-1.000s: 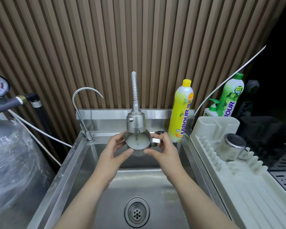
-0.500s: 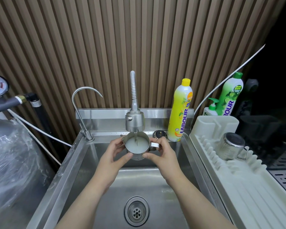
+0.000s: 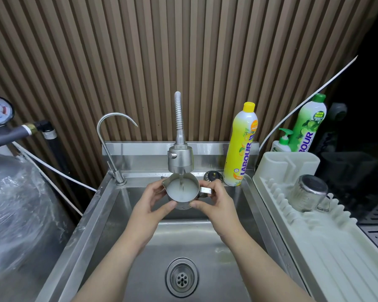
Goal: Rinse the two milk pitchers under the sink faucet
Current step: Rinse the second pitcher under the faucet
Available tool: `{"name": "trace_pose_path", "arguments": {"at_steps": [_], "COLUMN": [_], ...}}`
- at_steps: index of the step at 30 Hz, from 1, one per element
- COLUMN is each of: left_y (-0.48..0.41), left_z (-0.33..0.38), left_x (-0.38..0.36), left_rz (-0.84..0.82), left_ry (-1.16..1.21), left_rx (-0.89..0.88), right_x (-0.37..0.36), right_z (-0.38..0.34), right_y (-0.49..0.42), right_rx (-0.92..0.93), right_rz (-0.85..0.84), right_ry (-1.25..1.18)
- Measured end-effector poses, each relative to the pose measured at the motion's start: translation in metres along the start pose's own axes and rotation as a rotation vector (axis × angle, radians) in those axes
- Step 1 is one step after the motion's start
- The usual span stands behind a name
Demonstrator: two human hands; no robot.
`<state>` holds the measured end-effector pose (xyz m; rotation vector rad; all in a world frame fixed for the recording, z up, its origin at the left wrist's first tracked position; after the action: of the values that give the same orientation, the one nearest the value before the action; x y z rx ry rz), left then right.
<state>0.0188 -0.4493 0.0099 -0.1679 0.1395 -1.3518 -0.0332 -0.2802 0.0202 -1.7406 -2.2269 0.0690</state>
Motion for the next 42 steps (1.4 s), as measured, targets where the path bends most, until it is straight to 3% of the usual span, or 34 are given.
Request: {"name": "trace_pose_path", "arguments": {"at_steps": [42], "left_y": [0.0009], "left_z": [-0.0051], "left_x": [0.0011], "left_rz": [0.015], "left_ry": [0.034], "left_rx": [0.042], "right_x": [-0.0016], "right_z": [0.0020], "right_y": [-0.0029], "right_rx": [-0.003], "right_rz": [-0.008], "right_ry": [0.014]}}
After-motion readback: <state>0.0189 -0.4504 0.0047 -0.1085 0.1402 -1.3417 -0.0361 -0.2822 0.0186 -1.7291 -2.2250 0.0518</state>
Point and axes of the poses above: each hand's wrist, its own y-axis away from the middle knuckle, its own x-axis out of the back of the hand, z = x × y, the point moved 9 cm from there along -y, towards the middle knuckle, and after that the axes turned 3 degrees about y, right-handed, at the moved point
